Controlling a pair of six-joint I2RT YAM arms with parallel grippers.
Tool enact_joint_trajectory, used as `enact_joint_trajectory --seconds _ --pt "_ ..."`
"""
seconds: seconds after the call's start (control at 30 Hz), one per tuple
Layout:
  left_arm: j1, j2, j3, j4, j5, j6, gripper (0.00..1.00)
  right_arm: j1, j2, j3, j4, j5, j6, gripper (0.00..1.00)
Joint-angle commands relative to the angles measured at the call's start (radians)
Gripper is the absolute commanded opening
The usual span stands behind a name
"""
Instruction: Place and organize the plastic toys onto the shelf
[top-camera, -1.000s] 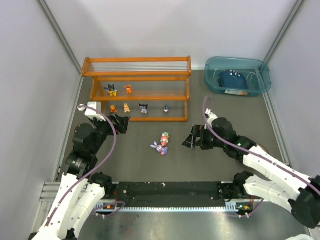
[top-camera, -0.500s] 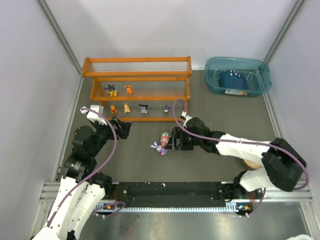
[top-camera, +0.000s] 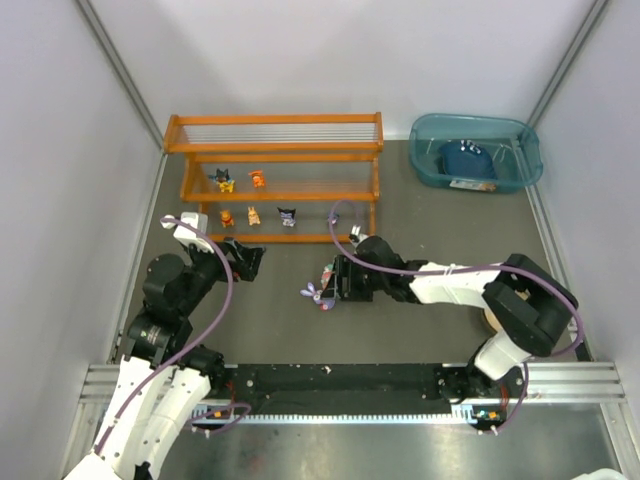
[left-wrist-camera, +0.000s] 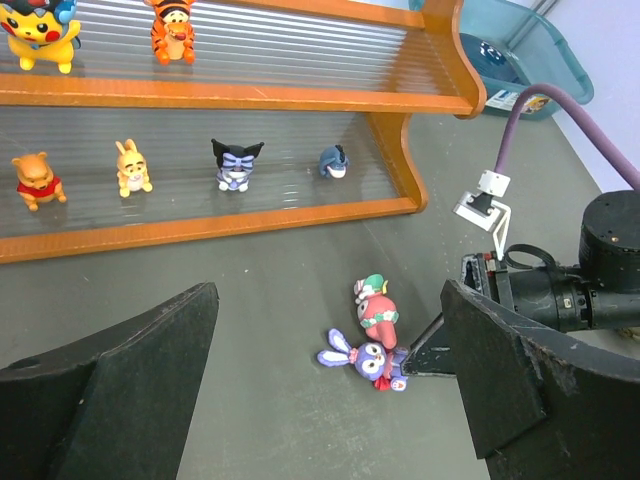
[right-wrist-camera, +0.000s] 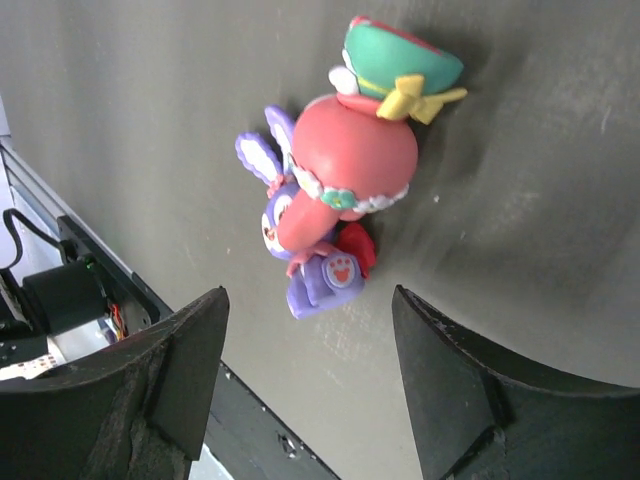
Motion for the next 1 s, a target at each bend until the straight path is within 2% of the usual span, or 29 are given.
enact_joint_trajectory --seconds 0.0,0.37,0.83,0.97 --pt "0.0 -0.01 0.005 0.016 0.011 0.009 0.99 0.01 0.043 0.071 0.039 0.006 -0.011 0.65" --pt "0.0 -0.013 0.015 -0.008 -0.015 0.014 0.99 0.01 0.074 0.053 0.03 -0.004 -0.018 0.52" --pt "0.0 -0.021 0.008 -0.014 -0.043 0.015 0.99 0.01 0.112 0.033 0.059 -0.037 -0.013 0.46" --pt "0.0 -0.023 0.008 -0.016 -0.044 0.017 0.99 0.01 0.117 0.025 0.074 -0.045 -0.007 0.38"
